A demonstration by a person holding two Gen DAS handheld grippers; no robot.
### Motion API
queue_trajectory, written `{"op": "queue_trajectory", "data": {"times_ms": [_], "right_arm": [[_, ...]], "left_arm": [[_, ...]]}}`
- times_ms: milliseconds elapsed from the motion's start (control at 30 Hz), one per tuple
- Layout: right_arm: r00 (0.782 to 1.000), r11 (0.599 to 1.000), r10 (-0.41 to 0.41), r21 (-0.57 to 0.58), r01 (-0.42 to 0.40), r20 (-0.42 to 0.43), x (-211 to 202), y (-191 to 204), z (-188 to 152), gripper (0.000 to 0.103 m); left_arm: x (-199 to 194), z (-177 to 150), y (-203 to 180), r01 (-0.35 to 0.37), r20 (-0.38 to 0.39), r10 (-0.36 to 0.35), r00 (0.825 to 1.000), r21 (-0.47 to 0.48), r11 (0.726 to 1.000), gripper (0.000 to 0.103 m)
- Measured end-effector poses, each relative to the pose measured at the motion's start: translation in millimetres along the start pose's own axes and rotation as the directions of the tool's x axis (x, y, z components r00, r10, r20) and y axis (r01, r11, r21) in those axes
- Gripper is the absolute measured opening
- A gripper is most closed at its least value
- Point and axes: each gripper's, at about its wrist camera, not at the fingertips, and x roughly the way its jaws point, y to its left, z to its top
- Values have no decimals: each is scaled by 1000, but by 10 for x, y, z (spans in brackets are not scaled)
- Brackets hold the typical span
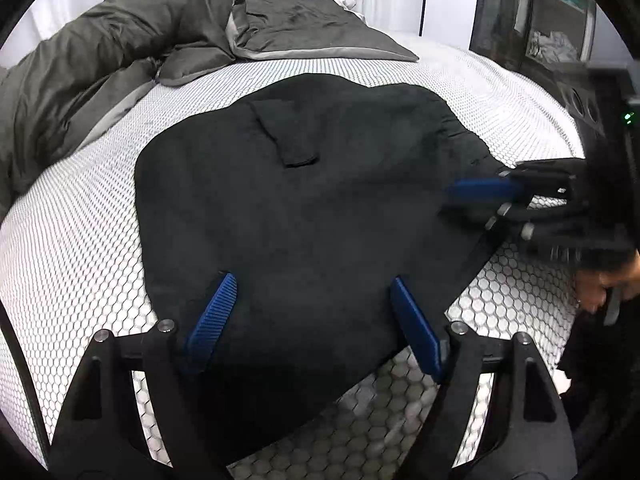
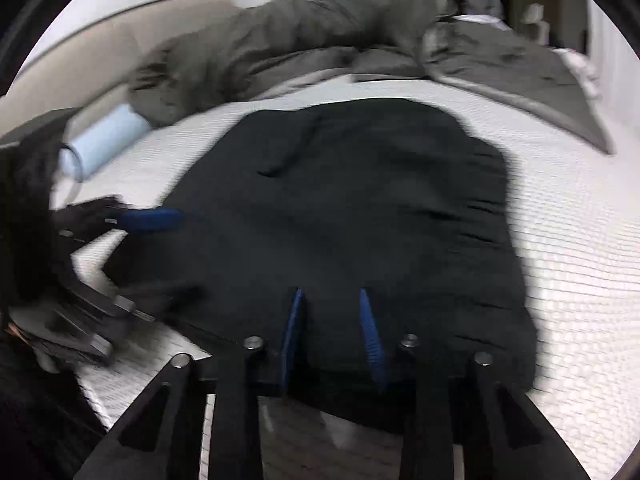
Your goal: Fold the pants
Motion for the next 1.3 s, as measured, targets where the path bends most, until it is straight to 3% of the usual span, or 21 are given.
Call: {"op": "queue_trajectory", "data": {"times_ms": [100, 167, 233, 300, 367, 467, 633, 700, 800, 900, 1000, 1033, 1067, 1100, 1167, 1300], "right_arm": [[1000, 999, 14, 35, -14, 13, -187, -251, -87, 13], [999, 999, 12, 31, -13, 32, -246, -277, -86, 13], [999, 999, -30, -31, 32, 45, -242, -157, -89, 17], [997, 997, -36, -66, 40, 62, -256, -142, -105, 30], [995, 998, -31, -55, 36, 90, -334, -88, -133, 37], [993, 998, -55, -7, 56, 105, -355, 5, -69, 38], [991, 994, -100, -25, 102, 85, -413, 205, 249, 38], [994, 997, -78, -18, 80, 75, -360, 246, 407, 38], [999, 1000, -25, -15, 26, 45, -103, 312, 594, 38], [999, 998, 8, -69, -12, -49, 315, 399, 623, 38], [993, 997, -50, -70, 43, -108, 476, 263, 627, 36], [986, 990, -125, -84, 116, -107, 454, 193, 638, 36], [961, 959, -262, -132, 249, -92, 415, 94, 634, 33], [958, 956, -271, -140, 257, -92, 382, -23, 615, 29], [978, 984, -167, -83, 158, -121, 342, -190, 589, 29], [979, 975, -181, -146, 167, -92, 259, -61, 590, 34]], "left_arm": [[-7, -17, 82, 2, -4, -2, 1000, -18, 1000, 78], [-10, -25, 110, 0, -7, 0, 1000, -30, 1000, 78], [-73, -41, 158, 0, -1, 0, 1000, -35, 999, 78], [-143, 0, 171, 0, 22, 1, 1000, -37, 999, 78], [-229, 45, 227, -7, 49, 9, 999, -51, 999, 78], [-260, 129, 303, -9, 60, 13, 998, -71, 997, 78], [-153, 317, 362, -25, 54, 30, 998, -81, 996, 78], [-96, 398, 377, -5, 57, 9, 998, -83, 996, 77], [58, 473, 376, -1, 27, 3, 1000, -77, 997, 67], [227, 460, 387, 2, -15, -3, 1000, -65, 998, 64], [302, 447, 423, 16, -34, -18, 999, -52, 999, 65], [304, 444, 435, 20, -33, -21, 999, -55, 998, 66], [313, 450, 455, 23, -36, -25, 999, -61, 998, 67], [321, 449, 462, 16, -39, -19, 999, -61, 998, 71], [344, 430, 456, -1, -41, -2, 999, -54, 999, 75], [220, 446, 466, -11, -36, 8, 999, -83, 996, 73]]}}
